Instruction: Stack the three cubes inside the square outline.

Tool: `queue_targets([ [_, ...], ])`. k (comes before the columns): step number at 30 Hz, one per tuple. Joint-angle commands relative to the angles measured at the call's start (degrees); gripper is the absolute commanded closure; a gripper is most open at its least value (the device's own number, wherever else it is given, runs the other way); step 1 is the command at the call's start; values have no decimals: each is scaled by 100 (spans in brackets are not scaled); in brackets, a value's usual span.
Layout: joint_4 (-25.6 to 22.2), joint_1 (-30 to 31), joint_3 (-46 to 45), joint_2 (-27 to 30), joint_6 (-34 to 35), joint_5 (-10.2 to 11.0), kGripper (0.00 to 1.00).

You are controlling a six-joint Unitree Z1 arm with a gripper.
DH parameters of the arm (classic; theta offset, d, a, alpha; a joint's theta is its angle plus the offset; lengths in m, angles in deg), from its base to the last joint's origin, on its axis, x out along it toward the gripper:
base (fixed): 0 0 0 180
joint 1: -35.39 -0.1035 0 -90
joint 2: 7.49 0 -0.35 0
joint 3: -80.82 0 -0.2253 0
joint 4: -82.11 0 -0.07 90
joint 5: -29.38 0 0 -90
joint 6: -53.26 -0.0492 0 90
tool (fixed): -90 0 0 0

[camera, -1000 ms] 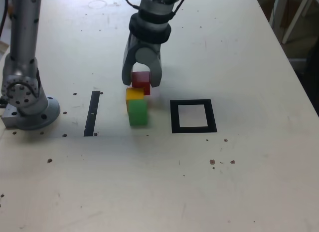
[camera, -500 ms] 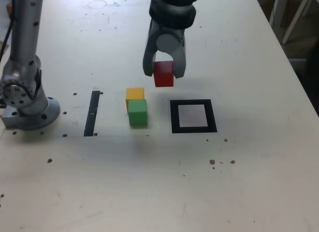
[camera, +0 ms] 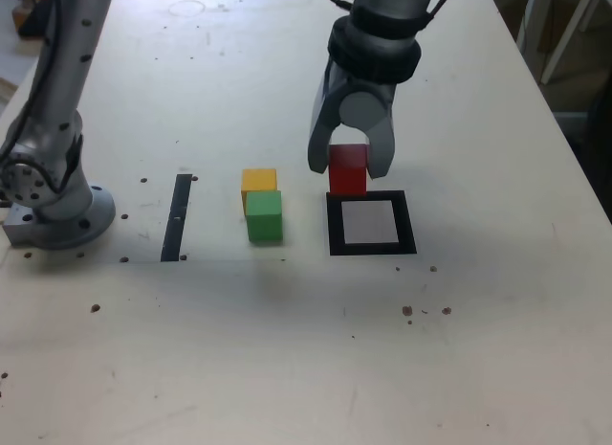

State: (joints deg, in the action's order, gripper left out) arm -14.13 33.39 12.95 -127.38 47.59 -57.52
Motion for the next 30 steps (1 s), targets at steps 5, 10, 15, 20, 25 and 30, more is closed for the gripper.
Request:
queue_targets([
  [5,-14,88,131,-192,44,-53,72],
  [10,-4,93,185,-339,49,-61,72],
  [15,14,93,243,-475,45,-65,72],
  [20,36,83,295,-610,24,-65,72],
  [25,47,59,339,-734,1,-61,72],
  [30,58,50,384,-816,-13,-49,71],
])
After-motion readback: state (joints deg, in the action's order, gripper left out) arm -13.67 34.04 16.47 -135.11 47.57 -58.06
